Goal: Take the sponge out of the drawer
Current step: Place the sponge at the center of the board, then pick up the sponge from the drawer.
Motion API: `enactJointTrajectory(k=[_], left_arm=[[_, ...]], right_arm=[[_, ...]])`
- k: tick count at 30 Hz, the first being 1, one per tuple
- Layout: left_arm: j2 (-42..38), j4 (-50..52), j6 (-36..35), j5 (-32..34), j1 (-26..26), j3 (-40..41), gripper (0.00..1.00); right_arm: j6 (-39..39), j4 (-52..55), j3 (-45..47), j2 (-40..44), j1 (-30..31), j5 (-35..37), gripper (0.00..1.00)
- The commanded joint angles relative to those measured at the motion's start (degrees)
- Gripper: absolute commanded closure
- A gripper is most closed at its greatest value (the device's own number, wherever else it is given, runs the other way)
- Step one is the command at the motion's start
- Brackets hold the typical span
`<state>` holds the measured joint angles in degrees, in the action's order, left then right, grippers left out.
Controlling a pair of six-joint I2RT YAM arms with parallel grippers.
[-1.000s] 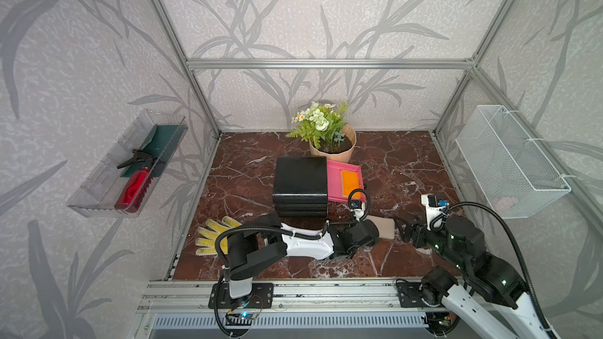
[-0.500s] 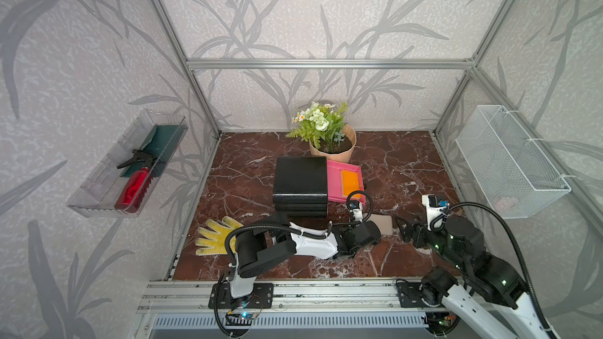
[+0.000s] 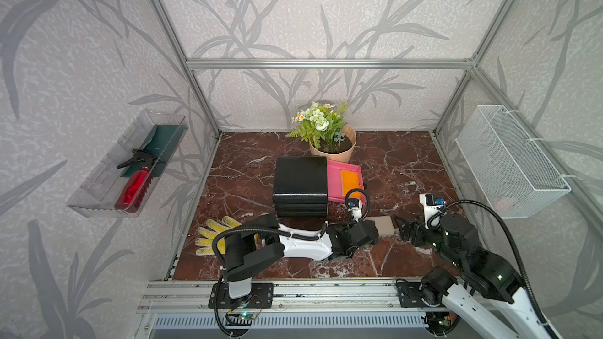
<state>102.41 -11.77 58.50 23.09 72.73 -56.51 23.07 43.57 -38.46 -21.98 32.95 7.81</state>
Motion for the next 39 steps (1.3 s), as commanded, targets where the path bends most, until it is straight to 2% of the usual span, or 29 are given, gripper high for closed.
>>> enactJointTrajectory(k=[1,2,4,10,15,20,22,29,39], left_arm=[[-6.8,3.1,-4.3,2.3,2.0,0.8,0.19],[-8.7,5.0,-5.3,2.0,2.5,0.9,0.08],[-12.7,8.4,-6.4,1.1,3.1,1.8,0.01],[-27.7,16.3,-9.5,0.1,3.4,7.3,0.01],[-44.2,25.6,-10.2,5.7,3.3,13.1,0.01],[-59.1,28.9,-8.1,10.9,2.9,20.2,0.01],[-62.6,30.6,-7.7,11.6,2.9,21.1,0.01],[-64.3,34.1,-7.3,12.1,2.9,20.9,0.01],[-65.9,34.4,-7.7,13.2,2.9,21.3,0.01]], right_arm=[[-1.8,-0.8,-2.8,-3.2,0.0,1.9,0.2],[-2.2,-1.3,-3.7,-4.7,0.0,2.1,0.19],[-2.7,-2.7,-5.1,-7.4,0.1,2.3,0.19],[-3.7,-9.5,-8.7,-17.2,0.0,0.2,0.19],[-5.0,-14.8,-12.7,-29.0,0.4,-4.3,0.22],[-7.9,-19.5,-17.8,-41.3,7.1,4.7,0.24],[-8.5,-19.9,-20.9,-46.4,8.6,5.7,0.24],[-7.9,-23.1,-26.0,-57.8,9.5,5.9,0.27],[-6.7,-24.6,-28.5,-65.8,9.8,5.2,0.37]])
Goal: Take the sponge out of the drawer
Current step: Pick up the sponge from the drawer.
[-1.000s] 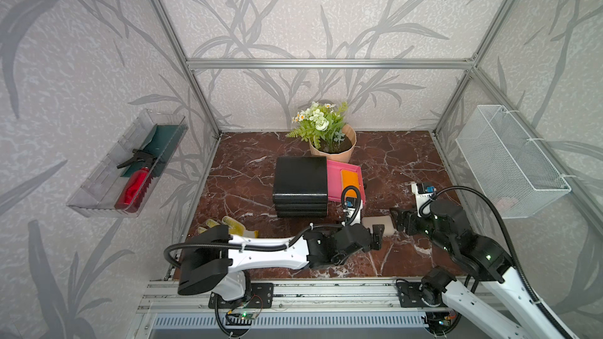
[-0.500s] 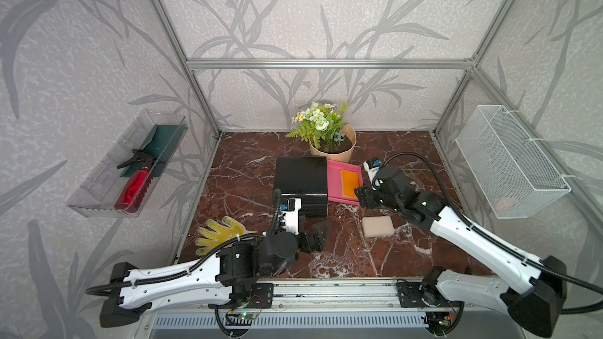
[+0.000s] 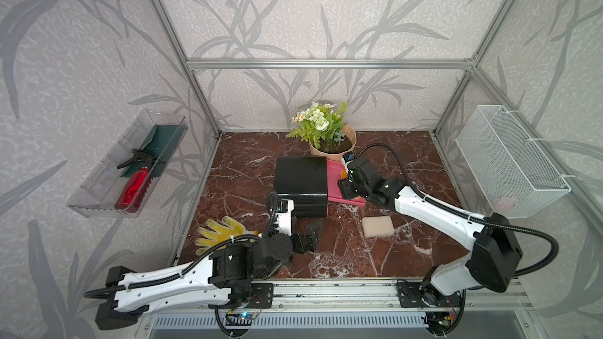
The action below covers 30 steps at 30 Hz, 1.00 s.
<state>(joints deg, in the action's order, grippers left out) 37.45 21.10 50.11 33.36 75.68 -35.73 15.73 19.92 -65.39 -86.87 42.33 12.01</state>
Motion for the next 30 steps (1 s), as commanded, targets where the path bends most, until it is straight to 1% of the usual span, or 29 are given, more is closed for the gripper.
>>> enactJointTrajectory(k=[1,7,9,11,13,17,19,22,26,29,30], left_arm=[[-1.2,1.6,0.8,3.1,-0.1,0.6,0.01],[-1.6,1.7,0.8,3.5,-0.1,0.7,0.01],[-1.6,1.7,0.9,3.6,-0.1,0.7,0.01],[-1.6,1.7,0.9,3.5,-0.1,0.7,0.01],[-1.6,1.7,0.9,3.5,-0.1,0.7,0.01],[-1.7,1.6,0.9,3.5,-0.1,0.6,0.01],[-1.8,1.7,0.9,3.4,-0.1,0.4,0.01],[-1.7,1.7,0.7,3.1,-0.1,0.2,0.01],[-1.7,1.8,0.7,3.0,-0.1,-0.1,0.01],[-1.7,1.8,0.5,2.9,-0.1,-0.3,0.01],[-1.7,1.9,0.5,2.9,-0.1,-0.3,0.01]], right_arm=[[1.0,-0.8,-1.5,-1.5,0.4,1.4,0.37],[2.4,-0.7,-0.7,-3.9,0.4,2.2,0.41],[2.7,-1.2,-0.1,-4.2,0.4,2.1,0.45],[2.8,-1.5,0.2,-4.4,0.4,1.8,0.54],[3.0,-1.9,0.7,-4.4,0.4,1.5,0.57],[2.9,-2.2,0.9,-4.8,0.4,1.1,0.69],[3.0,-2.3,1.0,-5.0,0.4,0.8,0.72],[3.0,-2.5,0.9,-5.4,0.4,0.1,0.74],[3.3,-2.4,0.7,-6.7,0.4,-0.6,0.74],[3.3,-2.3,0.6,-7.3,0.4,-0.6,0.78],[3.3,-2.2,0.5,-7.4,0.4,-0.5,0.82]])
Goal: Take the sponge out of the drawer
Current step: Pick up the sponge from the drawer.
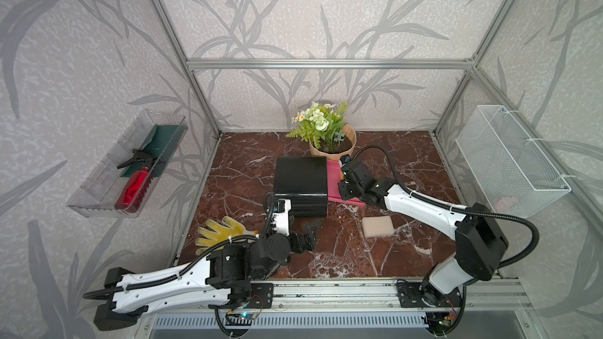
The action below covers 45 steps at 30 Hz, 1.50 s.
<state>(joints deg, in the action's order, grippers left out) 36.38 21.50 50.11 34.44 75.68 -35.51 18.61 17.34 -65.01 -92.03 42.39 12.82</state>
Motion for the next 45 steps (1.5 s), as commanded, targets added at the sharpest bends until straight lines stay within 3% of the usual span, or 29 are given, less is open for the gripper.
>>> enactJointTrajectory(k=[1,6,11,17,23,28,31,34,37,45], left_arm=[[-0.6,1.5,0.5,1.8,-0.1,-0.6,0.01],[-0.8,1.9,0.3,1.8,-0.1,-1.0,0.01],[-1.2,2.0,0.3,1.7,-0.1,-1.1,0.01],[-0.9,-0.2,-1.8,-2.6,-0.1,-1.7,0.01],[2.0,4.0,-2.9,-3.9,-0.2,-7.3,0.01],[5.4,16.9,-2.5,-10.4,-1.0,-18.8,0.03],[7.3,21.5,-1.8,-13.7,-2.1,-24.4,0.03],[11.8,25.7,-1.7,-21.2,-6.8,-29.9,0.03],[17.8,26.5,-3.4,-32.0,-12.1,-33.8,0.04],[28.6,30.5,-6.6,-47.0,-20.0,-42.4,0.09]], right_arm=[[0.5,0.5,0.1,-2.3,0.3,-1.2,0.85],[0.8,1.3,-0.1,-1.6,0.3,-1.0,1.0],[-0.7,-0.8,0.8,4.2,0.3,-2.9,1.0],[-4.6,-8.0,6.1,17.3,0.3,-5.8,1.0],[-15.5,0.9,3.5,24.3,0.4,-11.9,1.0],[-29.0,5.3,7.2,35.6,4.5,-15.5,1.0],[-32.4,7.7,9.6,42.3,6.9,-16.5,1.0],[-34.4,10.1,11.2,46.1,10.4,-14.2,1.0],[-36.1,12.4,11.2,46.8,15.5,-9.4,1.0],[-38.5,15.1,10.6,42.9,24.3,-1.6,1.0]])
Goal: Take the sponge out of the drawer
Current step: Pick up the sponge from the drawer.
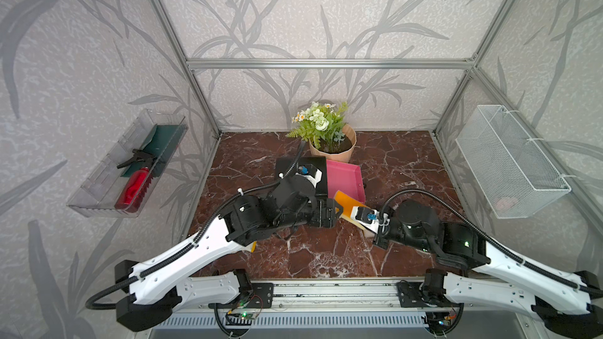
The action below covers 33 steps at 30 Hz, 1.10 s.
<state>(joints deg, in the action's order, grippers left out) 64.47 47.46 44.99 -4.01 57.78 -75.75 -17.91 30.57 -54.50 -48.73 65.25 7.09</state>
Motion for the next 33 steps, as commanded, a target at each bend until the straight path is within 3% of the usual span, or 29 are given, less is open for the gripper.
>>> enactJointTrajectory(k=[1,12,24,30,33], left_arm=[[1.2,4.4,-1.6,-10.8,-3.4,-1.9,0.1],[5.4,0.2,-2.4,-22.7,-9.3,-0.1,0.2],[10.2,0.1,-5.2,-26.5,-10.4,-1.8,0.49],[11.0,0.4,-6.7,-27.9,-12.8,-2.3,0.44],[11.3,-0.3,-6.7,-29.7,-13.9,-2.2,0.51]], right_arm=[[-2.1,1.9,0.2,-0.6,2.0,4.5,1.0],[-2.5,0.9,0.9,1.1,4.4,3.5,1.0],[-2.9,2.0,0.1,0.8,4.8,2.9,1.0],[-3.1,2.7,-0.6,0.1,5.1,3.2,1.0],[-3.3,3.0,-0.8,0.3,5.2,3.5,1.0]])
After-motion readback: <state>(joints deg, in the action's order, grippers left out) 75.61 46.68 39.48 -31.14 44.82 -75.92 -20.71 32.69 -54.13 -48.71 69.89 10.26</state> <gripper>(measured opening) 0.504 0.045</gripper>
